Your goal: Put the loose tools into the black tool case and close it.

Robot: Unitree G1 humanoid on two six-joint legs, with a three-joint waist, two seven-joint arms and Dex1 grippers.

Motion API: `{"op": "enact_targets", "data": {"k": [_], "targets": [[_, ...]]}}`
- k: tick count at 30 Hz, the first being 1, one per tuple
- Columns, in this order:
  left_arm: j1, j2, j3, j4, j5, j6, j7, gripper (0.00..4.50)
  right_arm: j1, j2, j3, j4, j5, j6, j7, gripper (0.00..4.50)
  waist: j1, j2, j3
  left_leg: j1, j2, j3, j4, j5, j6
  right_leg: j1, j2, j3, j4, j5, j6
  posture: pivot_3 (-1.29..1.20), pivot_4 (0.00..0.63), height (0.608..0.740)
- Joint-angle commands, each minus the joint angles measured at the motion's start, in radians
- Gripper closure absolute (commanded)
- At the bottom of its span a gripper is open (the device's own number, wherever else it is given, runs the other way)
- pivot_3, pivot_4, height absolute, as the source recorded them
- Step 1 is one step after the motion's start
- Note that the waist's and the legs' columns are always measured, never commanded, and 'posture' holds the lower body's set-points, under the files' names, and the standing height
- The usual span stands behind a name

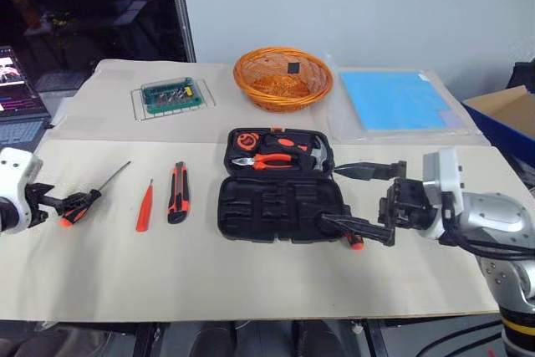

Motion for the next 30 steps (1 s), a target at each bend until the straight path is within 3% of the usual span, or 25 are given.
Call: {"op": "enact_targets", "data": {"k": [1, 4, 6, 10, 13, 18, 24, 30], "targets": [[-0.112, 0.005, -0.107, 0.103, 0.08, -0.039, -0.098, 0.71, -0.001, 0.0, -0.014, -0.022, 0.001, -0.022, -0.012, 0.0, 0.0, -0.002, 0.0, -0.001, 0.001, 0.0, 0.0, 0.0, 0.001, 0.0, 0.001, -0.001, 0.0, 0.0, 0.0, 0.0, 0.15, 0.74], [-0.149, -0.004, -0.128, 0.136, 0.094, -0.052, -0.127, 1.87, 0.017, -0.004, -0.028, -0.036, 0.007, -0.02, -0.018, 0.0, 0.0, -0.003, 0.0, -0.001, 0.001, 0.0, 0.0, 0.001, 0.001, -0.001, 0.001, -0.001, 0.001, 0.003, 0.003, 0.0, 0.15, 0.74], [-0.158, -0.006, -0.127, 0.145, 0.099, -0.058, -0.139, 2.42, 0.029, -0.006, -0.036, -0.044, 0.009, -0.019, -0.022, 0.0, -0.005, -0.003, 0.0, -0.001, 0.001, 0.0, 0.0, 0.001, 0.001, -0.001, 0.001, -0.001, 0.001, 0.003, 0.005, 0.0, 0.15, 0.74], [-0.129, -0.008, 0.006, -0.022, -0.04, -0.081, -0.25, 3.82, 0.058, 0.005, -0.062, -0.053, 0.011, -0.031, -0.051, 0.0, -0.01, -0.003, 0.0, -0.001, 0.002, -0.001, 0.0, 0.001, 0.001, -0.001, 0.001, -0.001, 0.002, 0.003, 0.005, 0.0, 0.15, 0.74], [-0.155, 0.004, 0.01, -0.284, -0.165, 0.047, -0.33, 3.82, 0.113, 0.007, -0.122, -0.07, 0.027, -0.025, -0.081, 0.0, -0.004, -0.008, 0.001, -0.004, 0.002, -0.003, 0.002, 0.001, 0.001, -0.001, 0.001, -0.004, 0.002, 0.003, 0.005, 0.0, 0.15, 0.74], [-0.349, -0.082, -0.271, -0.541, -0.132, 0.14, -0.367, 3.82, 0.261, -0.008, -0.258, -0.122, 0.025, -0.012, -0.113, 0.0, 0.024, -0.005, 0.001, -0.006, 0.0, -0.002, 0.005, 0.001, 0.001, 0.002, -0.001, -0.005, 0.001, 0.002, 0.007, 0.0, 0.15, 0.74], [-0.617, -0.347, -0.619, -0.376, 0.109, 0.029, -0.366, 3.82, 0.403, -0.021, -0.405, -0.163, 0.026, -0.008, -0.119, 0.0, 0.018, -0.002, -0.001, -0.006, -0.001, -0.006, 0.01, 0.002, 0.003, 0.005, 0.004, -0.003, 0.003, 0.003, 0.01, 0.0, 0.15, 0.74], [-0.734, -0.496, -0.773, -0.164, 0.27, -0.105, -0.406, 3.82, 0.478, -0.016, -0.473, -0.192, 0.033, -0.01, -0.127, 0.0, -0.009, -0.002, -0.001, -0.007, -0.001, -0.009, 0.01, 0.002, 0.004, 0.003, 0.008, 0.004, 0.003, 0.003, 0.011, 0.0, 0.15, 0.74]]}}
